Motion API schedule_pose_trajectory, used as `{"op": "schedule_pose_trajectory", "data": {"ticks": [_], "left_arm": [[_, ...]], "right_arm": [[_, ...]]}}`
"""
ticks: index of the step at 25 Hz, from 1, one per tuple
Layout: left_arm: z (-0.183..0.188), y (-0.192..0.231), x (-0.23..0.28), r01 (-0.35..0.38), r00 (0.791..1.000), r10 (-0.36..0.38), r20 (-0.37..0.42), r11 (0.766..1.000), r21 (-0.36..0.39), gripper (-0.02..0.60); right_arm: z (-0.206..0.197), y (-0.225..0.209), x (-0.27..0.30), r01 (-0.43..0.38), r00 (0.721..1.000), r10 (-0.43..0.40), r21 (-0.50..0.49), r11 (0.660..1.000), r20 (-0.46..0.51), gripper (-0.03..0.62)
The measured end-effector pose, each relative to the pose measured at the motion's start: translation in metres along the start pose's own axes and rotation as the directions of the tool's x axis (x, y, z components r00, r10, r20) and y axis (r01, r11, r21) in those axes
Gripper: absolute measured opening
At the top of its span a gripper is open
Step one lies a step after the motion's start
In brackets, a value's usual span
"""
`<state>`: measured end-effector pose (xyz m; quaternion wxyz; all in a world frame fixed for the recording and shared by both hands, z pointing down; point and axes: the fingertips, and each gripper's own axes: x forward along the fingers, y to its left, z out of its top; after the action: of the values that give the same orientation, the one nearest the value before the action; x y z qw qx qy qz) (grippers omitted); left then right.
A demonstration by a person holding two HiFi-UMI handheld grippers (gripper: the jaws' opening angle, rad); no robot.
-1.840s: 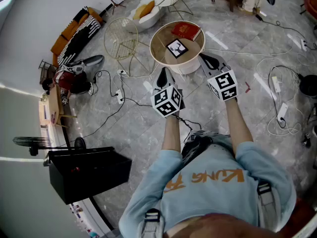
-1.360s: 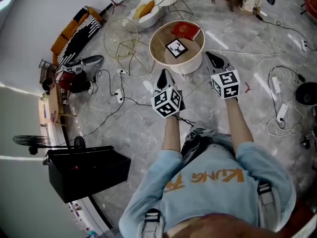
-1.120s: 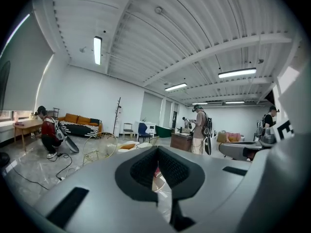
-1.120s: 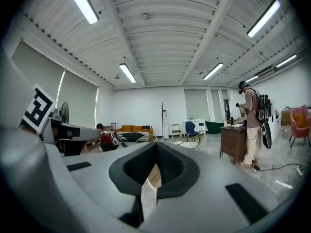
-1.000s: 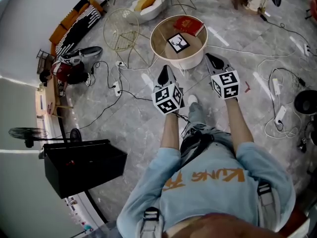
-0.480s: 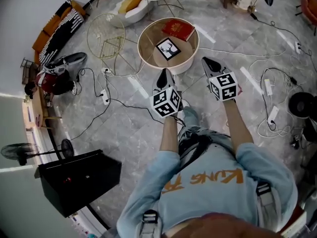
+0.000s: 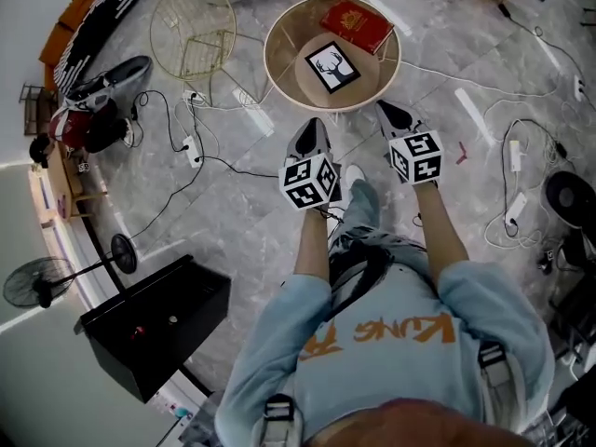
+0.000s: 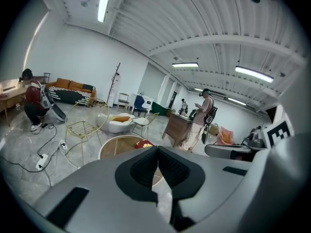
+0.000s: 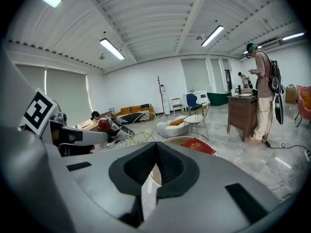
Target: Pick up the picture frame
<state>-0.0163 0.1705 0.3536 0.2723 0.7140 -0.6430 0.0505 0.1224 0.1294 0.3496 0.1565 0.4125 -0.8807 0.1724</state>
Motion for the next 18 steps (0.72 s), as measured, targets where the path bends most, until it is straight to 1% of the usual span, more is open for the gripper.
{"op": "schedule_pose_trajectory", "data": {"ticks": [3, 6, 9, 12, 18], "left_arm": [[0.012, 0.011, 0.023, 0.067, 0.998, -0.066, 0.024, 0.997, -0.043, 0.02], [0.028, 0.037, 0.038, 0.075, 0.996, -0.07, 0.051, 0.992, -0.103, 0.02], [0.041, 0.063, 0.046, 0.054, 0.997, -0.044, 0.067, 0.986, -0.159, 0.02], [0.05, 0.09, 0.043, 0.016, 0.996, -0.001, 0.085, 0.984, -0.18, 0.02], [0.059, 0.137, 0.032, -0.068, 0.99, 0.092, 0.11, 0.977, -0.203, 0.02]], "right_arm": [[0.02, -0.003, 0.033, 0.008, 1.0, -0.009, -0.061, 0.998, -0.026, -0.002], [0.051, 0.002, 0.067, 0.008, 0.999, -0.012, -0.126, 0.992, -0.033, -0.002], [0.076, 0.019, 0.097, -0.024, 0.999, 0.017, -0.162, 0.986, -0.042, -0.002], [0.082, 0.049, 0.122, -0.077, 0.995, 0.062, -0.221, 0.972, -0.072, -0.002], [0.082, 0.093, 0.153, -0.179, 0.983, 0.164, -0.199, 0.964, -0.087, -0.002]]}}
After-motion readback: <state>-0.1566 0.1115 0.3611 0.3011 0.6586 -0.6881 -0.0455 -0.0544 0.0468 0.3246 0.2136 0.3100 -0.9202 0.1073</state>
